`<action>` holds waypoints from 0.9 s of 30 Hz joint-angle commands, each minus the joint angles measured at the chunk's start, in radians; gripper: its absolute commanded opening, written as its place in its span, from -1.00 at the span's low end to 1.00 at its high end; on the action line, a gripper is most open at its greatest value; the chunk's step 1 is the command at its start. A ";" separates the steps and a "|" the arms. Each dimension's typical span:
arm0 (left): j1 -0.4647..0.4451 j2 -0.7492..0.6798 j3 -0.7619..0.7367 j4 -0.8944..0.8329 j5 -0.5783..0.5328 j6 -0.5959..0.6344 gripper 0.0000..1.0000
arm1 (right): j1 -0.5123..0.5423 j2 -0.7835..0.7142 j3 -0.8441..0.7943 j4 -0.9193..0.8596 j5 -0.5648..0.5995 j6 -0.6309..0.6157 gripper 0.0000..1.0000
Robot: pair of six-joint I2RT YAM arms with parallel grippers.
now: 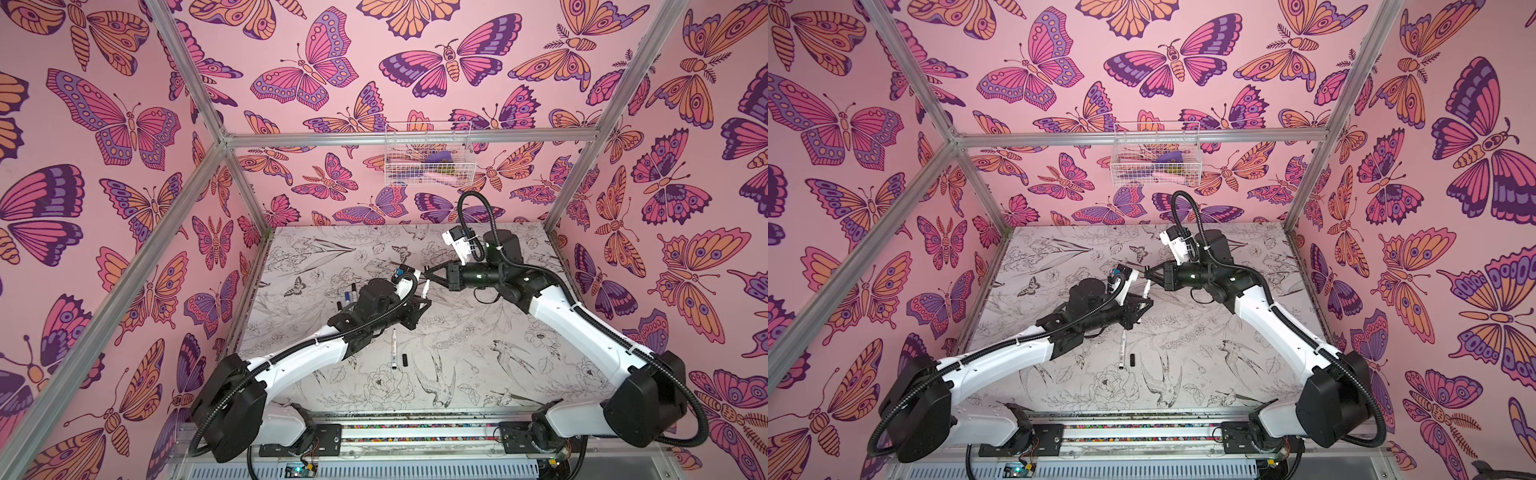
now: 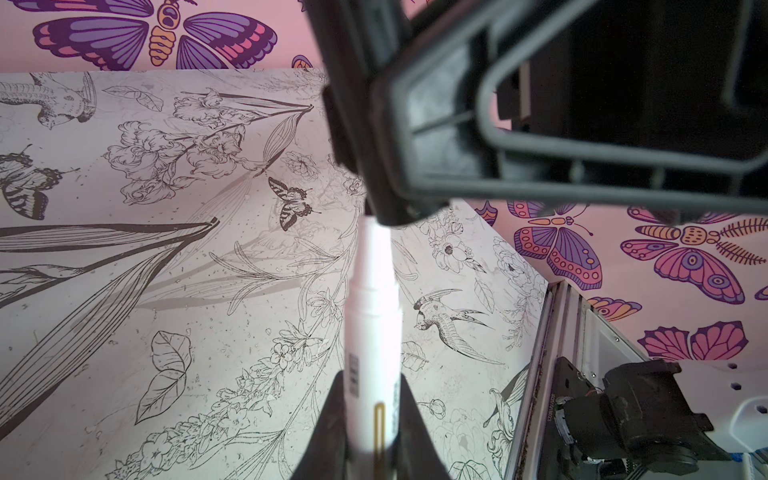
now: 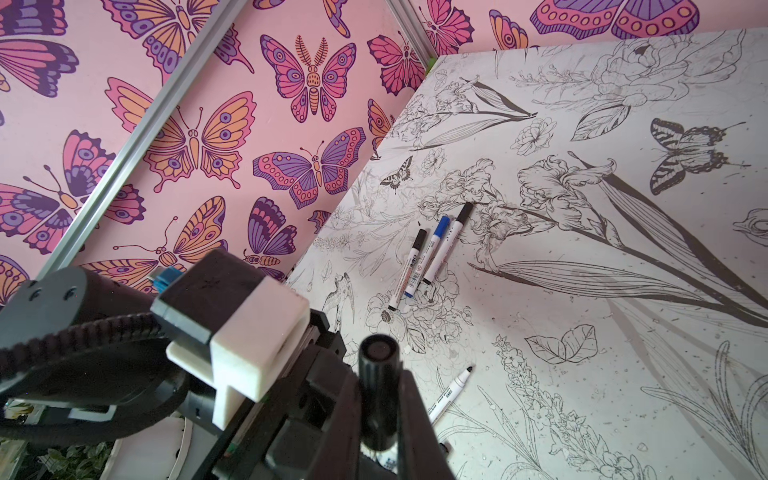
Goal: Insert the pens into the pen caps
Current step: 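Lower the black cap onto the marker tip and press down with the right gripper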
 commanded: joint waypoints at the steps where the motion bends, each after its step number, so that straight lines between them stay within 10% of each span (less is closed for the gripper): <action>1: -0.005 -0.033 -0.024 0.021 -0.004 0.010 -1.00 | -0.003 0.001 0.030 0.001 0.009 -0.019 -0.96; 27: -0.005 -0.032 -0.020 0.022 -0.009 0.004 -1.00 | -0.002 0.037 0.007 0.075 0.006 0.029 -0.99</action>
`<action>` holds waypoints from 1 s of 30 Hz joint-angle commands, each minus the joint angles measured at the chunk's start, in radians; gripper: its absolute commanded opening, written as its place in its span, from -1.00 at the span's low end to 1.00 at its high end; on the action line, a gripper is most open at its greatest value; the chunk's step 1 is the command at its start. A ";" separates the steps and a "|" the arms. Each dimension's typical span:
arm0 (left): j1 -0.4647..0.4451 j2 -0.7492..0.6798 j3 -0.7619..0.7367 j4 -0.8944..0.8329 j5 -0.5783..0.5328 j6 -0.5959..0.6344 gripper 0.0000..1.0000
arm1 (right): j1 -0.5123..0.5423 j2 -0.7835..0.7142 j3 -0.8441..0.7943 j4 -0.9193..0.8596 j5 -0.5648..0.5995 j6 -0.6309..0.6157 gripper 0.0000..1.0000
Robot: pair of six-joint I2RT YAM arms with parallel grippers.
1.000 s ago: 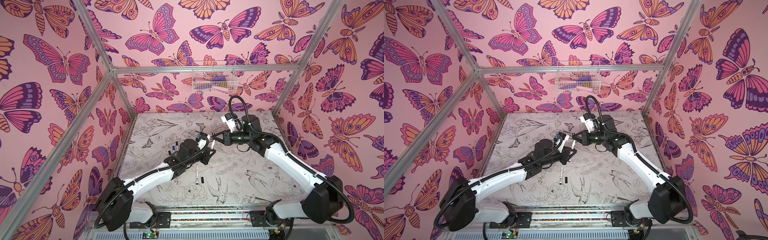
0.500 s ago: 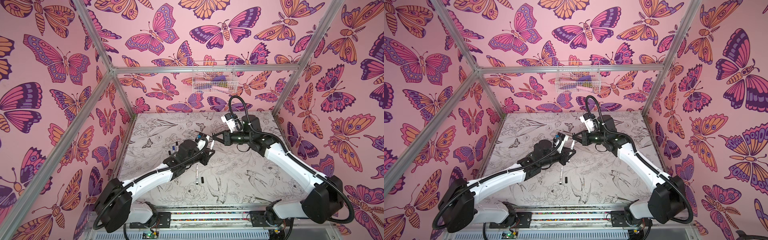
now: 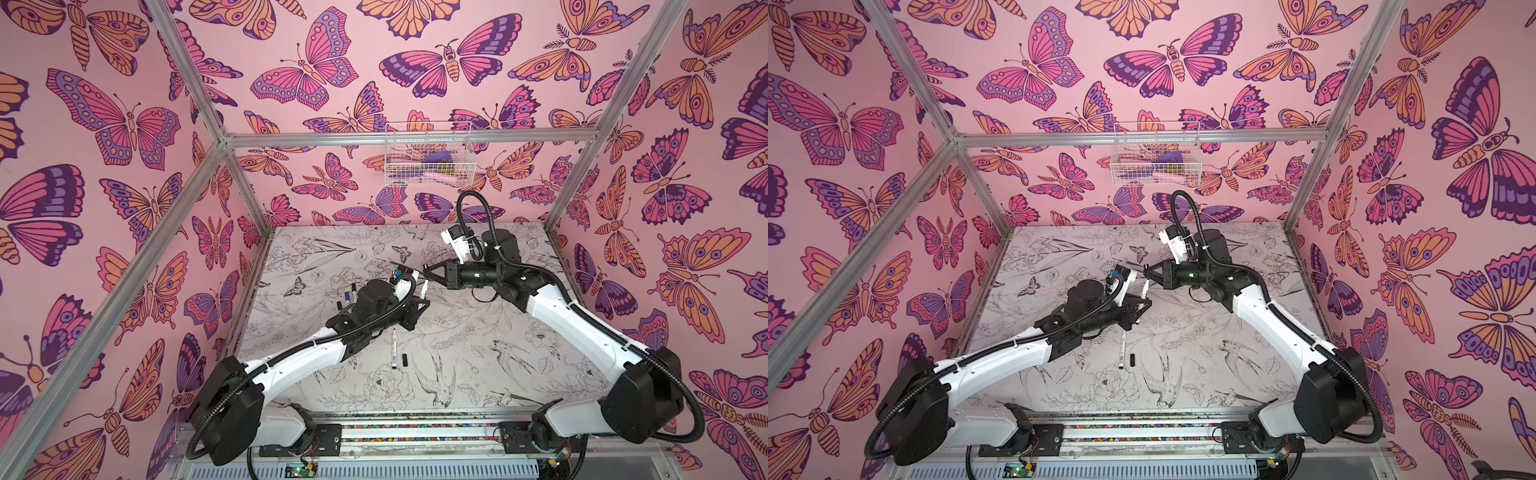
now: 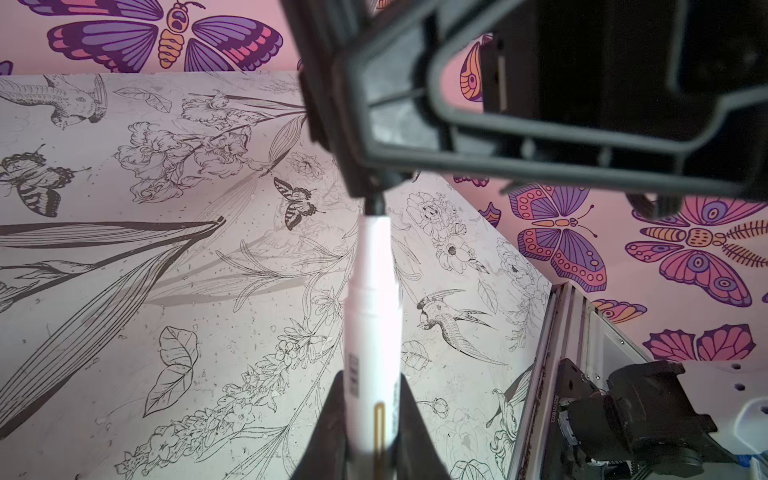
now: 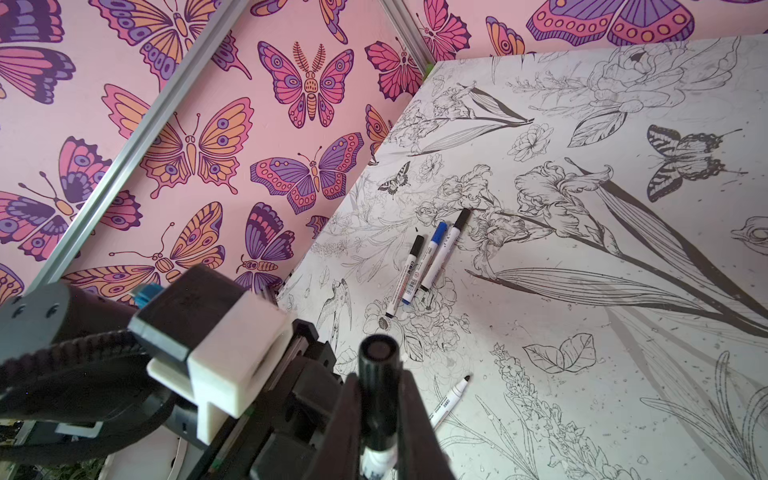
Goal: Insert the pens into the pen caps
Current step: 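Lower the black cap onto the marker tip and press down with the right gripper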
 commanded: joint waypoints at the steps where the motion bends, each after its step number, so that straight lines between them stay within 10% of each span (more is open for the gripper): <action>1: -0.005 -0.014 -0.006 0.021 0.003 0.004 -1.00 | -0.001 0.015 0.008 0.036 -0.002 0.014 -0.99; 30: 0.010 0.029 0.036 0.081 0.009 -0.038 -1.00 | -0.002 -0.084 -0.058 0.004 -0.021 -0.004 -1.00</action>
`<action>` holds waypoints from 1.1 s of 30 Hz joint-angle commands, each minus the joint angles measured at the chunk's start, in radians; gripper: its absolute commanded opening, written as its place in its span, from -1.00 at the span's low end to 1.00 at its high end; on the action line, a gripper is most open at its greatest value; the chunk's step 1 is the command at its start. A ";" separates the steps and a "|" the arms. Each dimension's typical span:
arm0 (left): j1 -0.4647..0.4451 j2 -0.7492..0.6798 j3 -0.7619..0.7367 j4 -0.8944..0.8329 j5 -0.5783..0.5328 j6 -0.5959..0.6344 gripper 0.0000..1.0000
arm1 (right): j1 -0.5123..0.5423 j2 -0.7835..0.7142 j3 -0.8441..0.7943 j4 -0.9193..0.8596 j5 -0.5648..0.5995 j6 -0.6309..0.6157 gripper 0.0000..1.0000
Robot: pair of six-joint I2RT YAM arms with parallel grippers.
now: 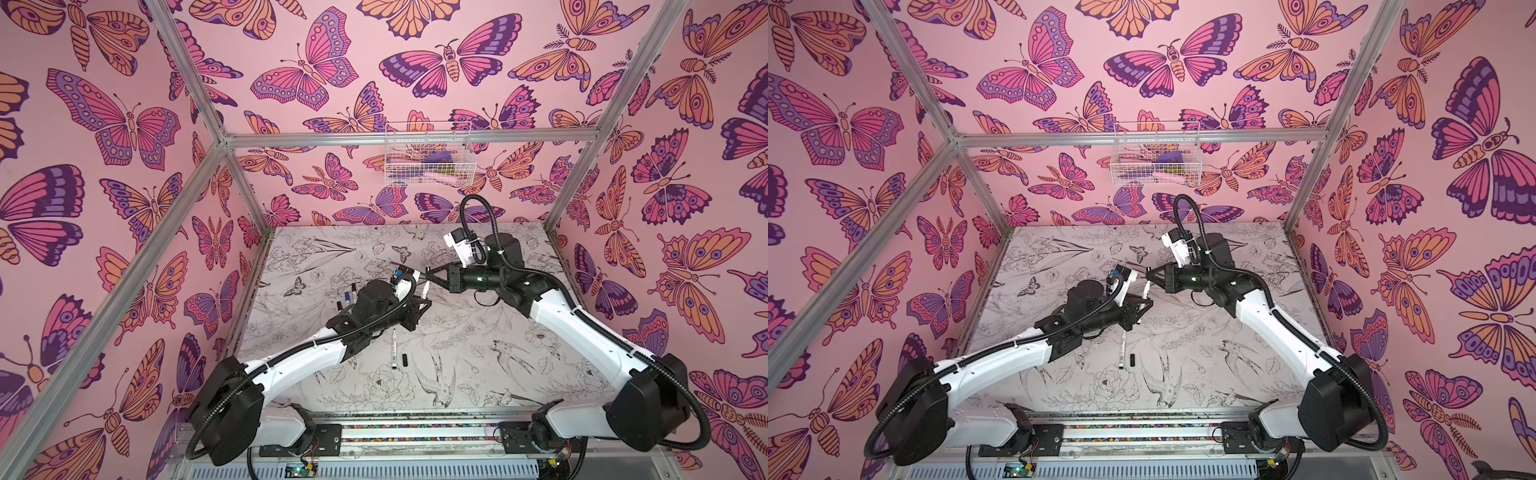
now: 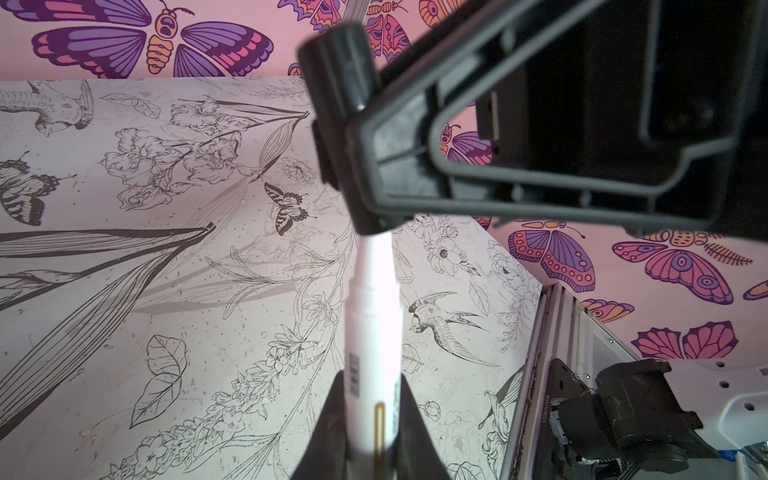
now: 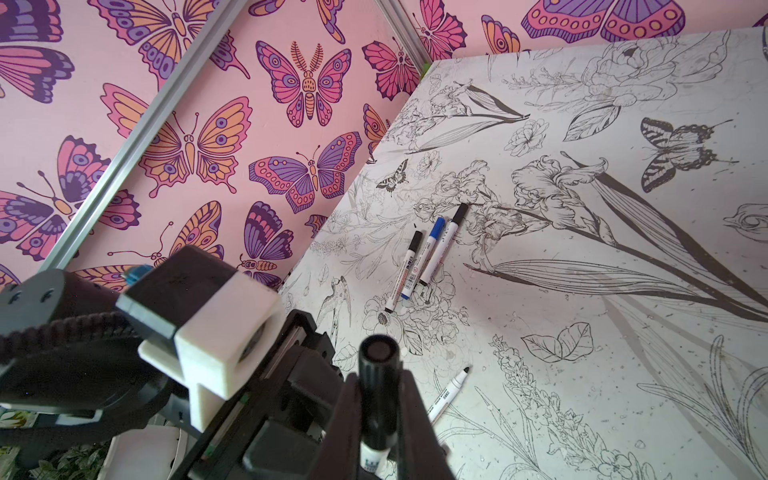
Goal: Insert the pens into the pen caps
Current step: 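Lower the black cap onto the marker tip and press down with the right gripper, then open the right gripper and draw it back from the capped marker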
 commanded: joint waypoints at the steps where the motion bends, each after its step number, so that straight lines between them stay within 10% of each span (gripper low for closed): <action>1: 0.013 0.032 0.043 0.057 -0.002 -0.027 -1.00 | -0.002 -0.033 -0.013 0.002 -0.036 -0.007 -1.00; 16: 0.030 0.088 0.115 0.310 -0.005 -0.110 -1.00 | -0.002 -0.065 -0.012 -0.014 -0.113 -0.039 -1.00; 24: 0.017 0.070 0.185 0.276 -0.108 0.137 -1.00 | -0.002 -0.094 0.026 -0.134 -0.143 -0.131 -0.99; 33: -0.036 0.090 0.104 0.352 -0.251 0.260 -1.00 | -0.004 -0.133 0.055 -0.149 -0.036 -0.145 -0.04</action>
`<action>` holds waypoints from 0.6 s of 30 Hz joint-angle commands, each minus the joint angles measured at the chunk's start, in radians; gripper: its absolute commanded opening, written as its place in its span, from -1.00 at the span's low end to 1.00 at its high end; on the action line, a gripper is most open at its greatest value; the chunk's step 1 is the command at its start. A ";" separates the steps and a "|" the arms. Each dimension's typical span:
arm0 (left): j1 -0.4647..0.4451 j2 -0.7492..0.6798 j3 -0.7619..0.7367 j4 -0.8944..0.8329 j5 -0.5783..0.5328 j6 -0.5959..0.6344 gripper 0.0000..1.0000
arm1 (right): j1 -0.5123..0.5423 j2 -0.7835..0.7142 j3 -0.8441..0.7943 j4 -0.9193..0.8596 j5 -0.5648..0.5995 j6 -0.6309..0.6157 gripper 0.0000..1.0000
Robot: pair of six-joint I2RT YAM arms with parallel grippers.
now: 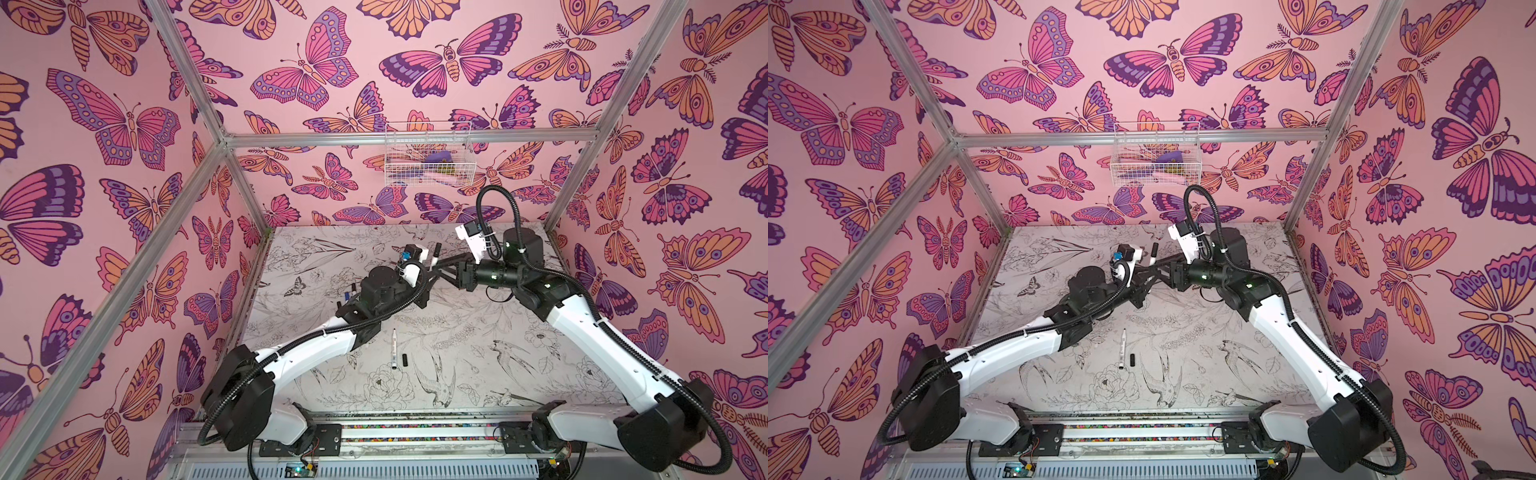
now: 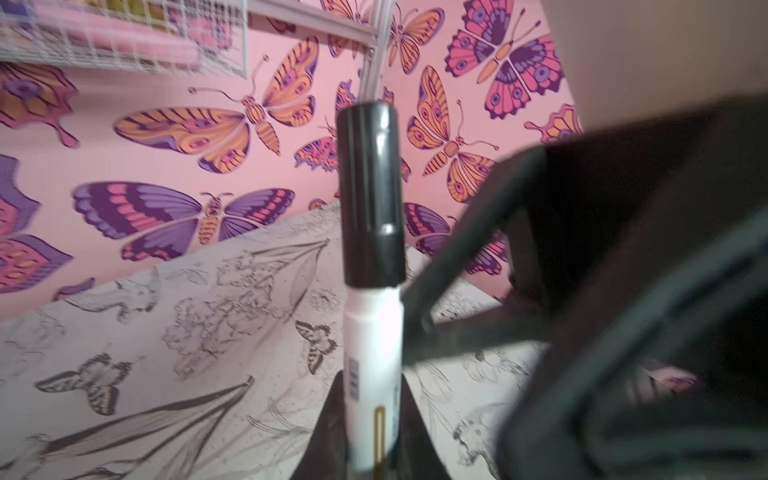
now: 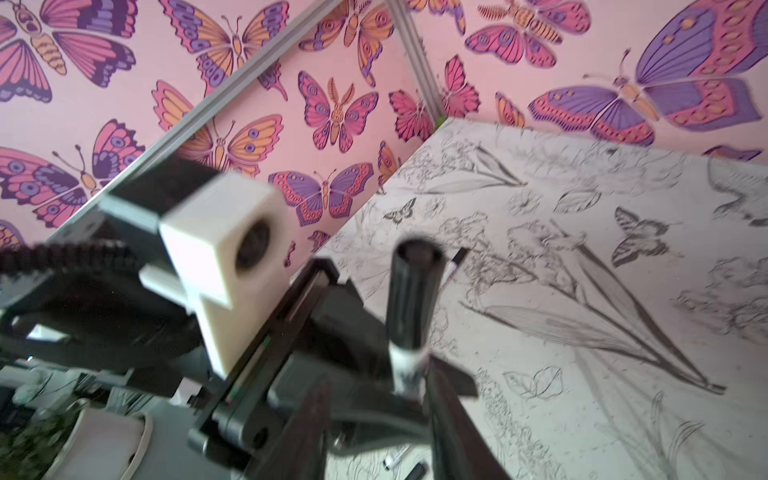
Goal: Insert the pens into the pen caps
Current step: 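Open the right gripper and draw it back from the capped marker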
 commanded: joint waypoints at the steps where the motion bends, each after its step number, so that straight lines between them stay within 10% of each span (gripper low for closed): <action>1: -0.020 0.007 -0.039 0.139 -0.092 0.064 -1.00 | 0.008 -0.041 0.011 -0.078 -0.004 -0.029 0.03; 6: -0.034 -0.004 -0.090 0.191 -0.118 0.059 -1.00 | -0.003 -0.065 0.023 -0.076 0.074 -0.030 0.33; 18: -0.086 -0.008 -0.164 0.191 -0.088 0.118 -1.00 | -0.029 -0.036 0.092 -0.064 0.147 -0.020 0.18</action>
